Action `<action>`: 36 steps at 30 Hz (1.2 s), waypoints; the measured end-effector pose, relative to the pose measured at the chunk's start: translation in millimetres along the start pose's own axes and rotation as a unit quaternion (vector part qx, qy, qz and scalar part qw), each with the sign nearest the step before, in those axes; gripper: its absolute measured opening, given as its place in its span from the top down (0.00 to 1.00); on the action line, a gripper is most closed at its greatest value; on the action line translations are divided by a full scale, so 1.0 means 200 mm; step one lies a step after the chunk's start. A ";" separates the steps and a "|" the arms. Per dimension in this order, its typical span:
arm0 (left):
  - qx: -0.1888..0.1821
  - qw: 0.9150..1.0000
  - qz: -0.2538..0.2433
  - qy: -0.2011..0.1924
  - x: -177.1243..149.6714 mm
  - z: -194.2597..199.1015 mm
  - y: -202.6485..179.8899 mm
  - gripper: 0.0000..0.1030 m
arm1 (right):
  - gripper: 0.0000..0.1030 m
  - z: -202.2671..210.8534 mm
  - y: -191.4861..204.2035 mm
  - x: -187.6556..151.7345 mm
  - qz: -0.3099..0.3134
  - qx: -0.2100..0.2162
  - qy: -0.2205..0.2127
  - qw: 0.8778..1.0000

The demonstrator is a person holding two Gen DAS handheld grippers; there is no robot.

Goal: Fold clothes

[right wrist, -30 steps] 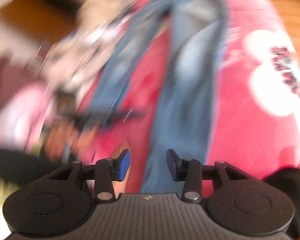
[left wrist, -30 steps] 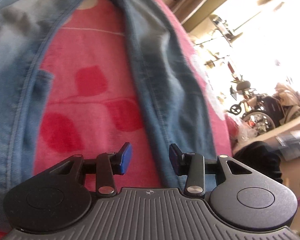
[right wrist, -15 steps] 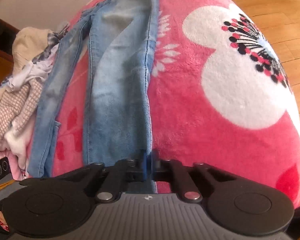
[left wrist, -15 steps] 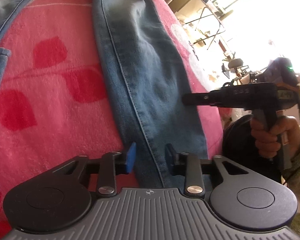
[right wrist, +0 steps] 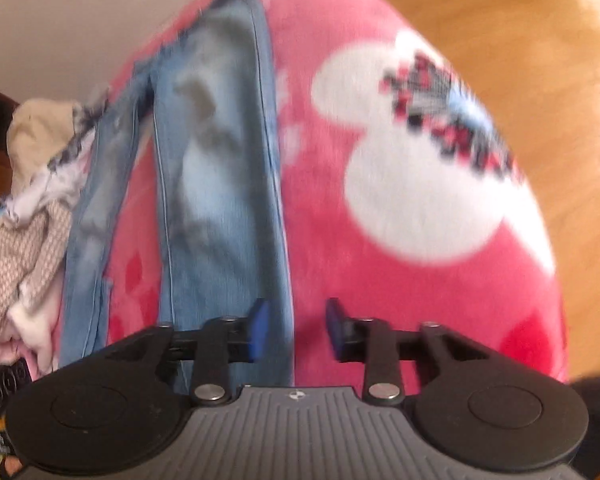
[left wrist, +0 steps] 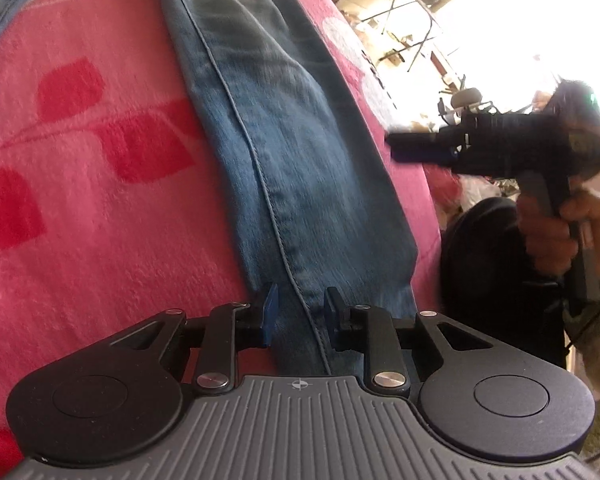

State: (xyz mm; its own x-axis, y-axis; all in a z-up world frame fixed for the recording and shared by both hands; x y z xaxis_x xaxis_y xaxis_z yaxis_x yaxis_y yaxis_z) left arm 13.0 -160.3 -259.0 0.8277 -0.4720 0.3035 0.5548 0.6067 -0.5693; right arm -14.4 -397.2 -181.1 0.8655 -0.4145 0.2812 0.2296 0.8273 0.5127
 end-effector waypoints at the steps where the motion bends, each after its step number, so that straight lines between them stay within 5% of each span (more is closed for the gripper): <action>1: -0.001 1.000 0.001 0.002 0.00 -0.01 0.00 0.76 | 0.65 0.00 0.00 0.02 0.001 0.000 -0.007 1.000; 4: -0.003 1.000 0.003 0.000 0.00 -0.01 0.00 0.77 | 0.65 0.01 0.00 0.10 0.002 0.001 -0.029 1.000; 8: -0.009 1.000 0.011 -0.001 -0.01 -0.02 0.01 0.91 | 0.70 -0.12 0.02 0.20 -0.010 0.019 -0.046 0.999; 10: -0.013 1.000 0.012 0.001 -0.01 -0.02 0.02 0.93 | 0.97 -0.17 0.02 0.22 -0.011 0.020 -0.051 0.998; 18: -0.029 0.999 0.001 0.023 -0.01 -0.06 0.01 0.93 | 0.92 -0.12 0.04 0.23 0.020 -0.034 -0.033 0.999; 22: -0.035 0.999 0.006 0.018 0.01 -0.03 0.04 0.90 | 0.92 -0.05 0.24 0.36 0.130 -0.058 -0.097 0.985; 27: -0.015 1.000 0.009 -0.017 0.06 0.07 0.10 0.80 | 0.92 -0.29 0.52 0.52 0.222 -0.037 -0.099 0.969; 32: -0.007 0.998 0.017 -0.063 0.14 0.21 0.18 0.74 | 0.92 -0.50 0.57 0.32 0.287 -0.042 -0.038 0.956; 36: -0.021 0.996 0.024 -0.085 0.20 0.28 0.24 0.70 | 0.92 -0.37 0.63 -0.01 0.384 -0.047 -0.001 0.922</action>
Point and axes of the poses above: each gripper's, at about its wrist camera, not at the fingertips, and z roughly against the way its jaws point, y to its left, x to its top, the point moved 5 cm from there along -z, roughly the way its jaws point, and after that the axes turned 1 degree about z, right-handed, at the moved point
